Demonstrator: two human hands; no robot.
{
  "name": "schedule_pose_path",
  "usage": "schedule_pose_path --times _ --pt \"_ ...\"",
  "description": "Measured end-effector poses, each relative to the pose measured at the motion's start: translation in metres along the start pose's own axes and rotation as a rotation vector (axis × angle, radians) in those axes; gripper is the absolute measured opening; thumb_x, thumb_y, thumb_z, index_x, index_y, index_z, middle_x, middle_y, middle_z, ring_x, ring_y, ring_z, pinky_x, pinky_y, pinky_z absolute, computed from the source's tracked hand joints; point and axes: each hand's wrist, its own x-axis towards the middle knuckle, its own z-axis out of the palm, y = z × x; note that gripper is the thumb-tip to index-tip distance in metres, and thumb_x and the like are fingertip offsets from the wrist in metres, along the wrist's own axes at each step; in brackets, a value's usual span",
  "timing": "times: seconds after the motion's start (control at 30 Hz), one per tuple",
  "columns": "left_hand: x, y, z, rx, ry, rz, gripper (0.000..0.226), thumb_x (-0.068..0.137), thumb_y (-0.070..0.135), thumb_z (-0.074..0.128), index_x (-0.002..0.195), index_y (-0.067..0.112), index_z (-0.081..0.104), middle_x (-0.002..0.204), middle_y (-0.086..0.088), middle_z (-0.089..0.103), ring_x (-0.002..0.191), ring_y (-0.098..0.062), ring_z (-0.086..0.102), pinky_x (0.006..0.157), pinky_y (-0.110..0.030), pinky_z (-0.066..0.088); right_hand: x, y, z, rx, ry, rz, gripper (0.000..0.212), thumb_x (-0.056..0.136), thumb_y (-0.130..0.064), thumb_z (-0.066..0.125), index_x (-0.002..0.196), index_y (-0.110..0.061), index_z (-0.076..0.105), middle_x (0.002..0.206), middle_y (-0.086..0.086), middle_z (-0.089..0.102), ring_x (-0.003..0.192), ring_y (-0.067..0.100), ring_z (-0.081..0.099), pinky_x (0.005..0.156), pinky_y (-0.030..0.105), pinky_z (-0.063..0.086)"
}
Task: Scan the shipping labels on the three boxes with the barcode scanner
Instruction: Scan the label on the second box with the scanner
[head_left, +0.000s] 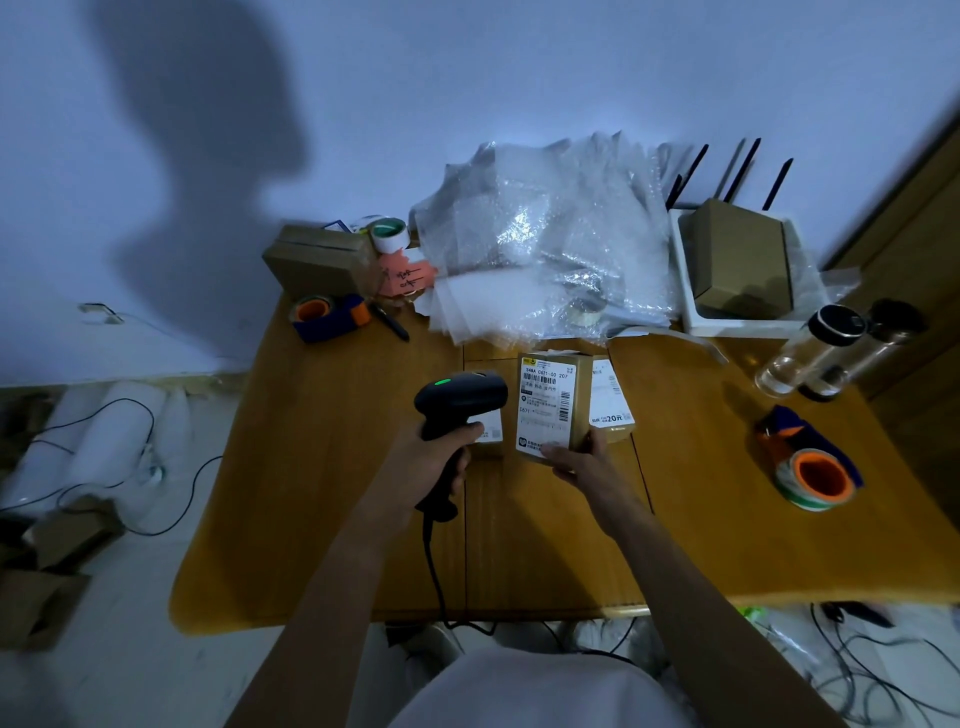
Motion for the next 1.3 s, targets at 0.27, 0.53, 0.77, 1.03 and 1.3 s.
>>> schedule_pose_path --times 0.27,0.53,0.77,1.03,1.3 --pt "0.001 -0.002 -0.001 0.008 -0.008 0.009 0.022 0.091 0.028 0.073 0.092 0.008 0.064 0.064 -0.006 0.058 0.050 -0.018 0.053 0.053 -0.028 0.050 0.002 0.003 -0.002 0.004 -0.009 0.003 0.066 0.084 -0.018 0.080 0.138 -0.026 0.043 0.128 0.004 0.065 0.118 0.024 0.063 0.103 0.042 0.053" --pt "0.003 -0.002 -0.001 0.002 0.001 -0.001 0.019 0.092 0.026 0.072 0.099 0.010 0.064 0.061 -0.003 0.058 0.048 -0.017 0.052 0.049 -0.024 0.049 0.003 0.005 -0.003 0.002 -0.013 0.006 0.072 0.083 -0.020 0.081 0.144 -0.023 0.043 0.127 0.003 0.067 0.117 0.022 0.065 0.101 0.041 0.054" --pt "0.005 -0.002 -0.001 0.019 -0.006 0.019 0.017 0.092 0.025 0.072 0.091 0.011 0.064 0.062 -0.004 0.057 0.048 -0.017 0.052 0.051 -0.025 0.048 0.005 0.006 -0.005 -0.003 -0.019 0.007 0.070 0.084 -0.019 0.080 0.143 -0.023 0.043 0.129 0.003 0.066 0.120 0.023 0.064 0.102 0.041 0.053" --pt "0.007 -0.002 -0.004 0.032 0.005 0.017 0.024 0.091 0.029 0.072 0.087 0.007 0.062 0.062 -0.005 0.056 0.051 -0.020 0.051 0.056 -0.030 0.047 0.018 0.002 -0.002 -0.052 -0.008 0.066 0.075 0.077 -0.044 0.083 0.139 -0.017 0.051 0.124 0.004 0.070 0.111 0.021 0.070 0.088 0.038 0.058" --pt "0.009 -0.005 -0.009 -0.003 0.042 0.005 0.032 0.089 0.029 0.075 0.097 -0.001 0.067 0.064 -0.009 0.055 0.050 -0.021 0.051 0.056 -0.033 0.046 0.029 -0.010 0.006 0.099 0.118 0.126 0.051 0.081 -0.049 0.077 0.122 -0.023 0.060 0.121 0.008 0.067 0.109 0.028 0.067 0.082 0.039 0.053"
